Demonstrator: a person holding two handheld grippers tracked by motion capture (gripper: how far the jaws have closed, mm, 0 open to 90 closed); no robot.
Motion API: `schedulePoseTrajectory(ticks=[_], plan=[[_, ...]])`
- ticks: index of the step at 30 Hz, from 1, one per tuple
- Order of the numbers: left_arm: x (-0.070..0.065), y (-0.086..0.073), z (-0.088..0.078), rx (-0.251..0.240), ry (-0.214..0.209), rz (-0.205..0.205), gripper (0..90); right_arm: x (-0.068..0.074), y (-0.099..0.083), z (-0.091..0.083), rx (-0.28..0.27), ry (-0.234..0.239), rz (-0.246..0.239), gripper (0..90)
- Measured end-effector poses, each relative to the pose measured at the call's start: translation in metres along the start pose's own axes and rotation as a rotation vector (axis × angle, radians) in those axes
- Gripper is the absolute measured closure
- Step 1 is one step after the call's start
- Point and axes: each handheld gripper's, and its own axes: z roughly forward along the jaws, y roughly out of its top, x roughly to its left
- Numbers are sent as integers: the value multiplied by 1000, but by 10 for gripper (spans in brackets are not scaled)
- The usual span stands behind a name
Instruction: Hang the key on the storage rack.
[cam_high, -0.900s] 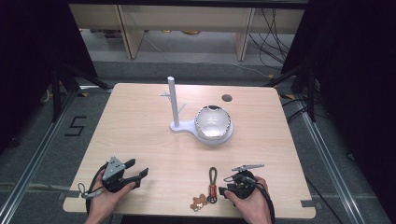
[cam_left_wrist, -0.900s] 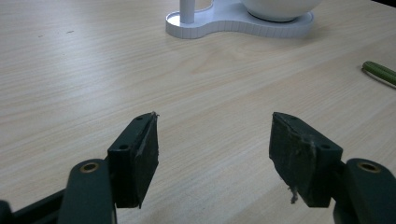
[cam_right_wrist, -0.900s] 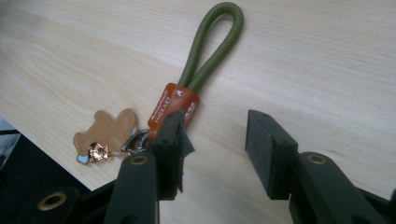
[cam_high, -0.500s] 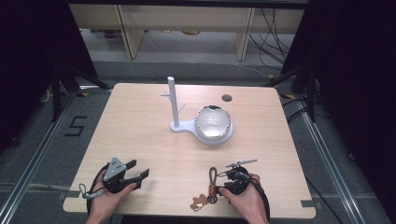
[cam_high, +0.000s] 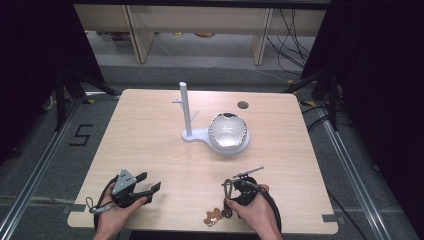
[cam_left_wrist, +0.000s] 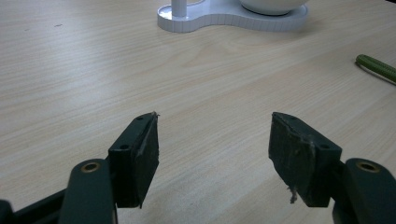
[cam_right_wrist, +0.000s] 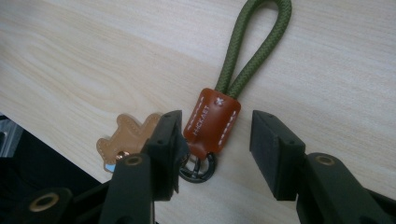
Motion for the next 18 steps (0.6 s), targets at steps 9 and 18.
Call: schedulePoseTrajectory(ticks=[9, 18], plan=[[-1, -1, 2, 4, -11, -15, 331, 9, 8, 6, 30, -23, -25, 546], [-1, -1, 2, 6, -11, 2, 332, 9, 12, 15, 44, -66, -87, 550]])
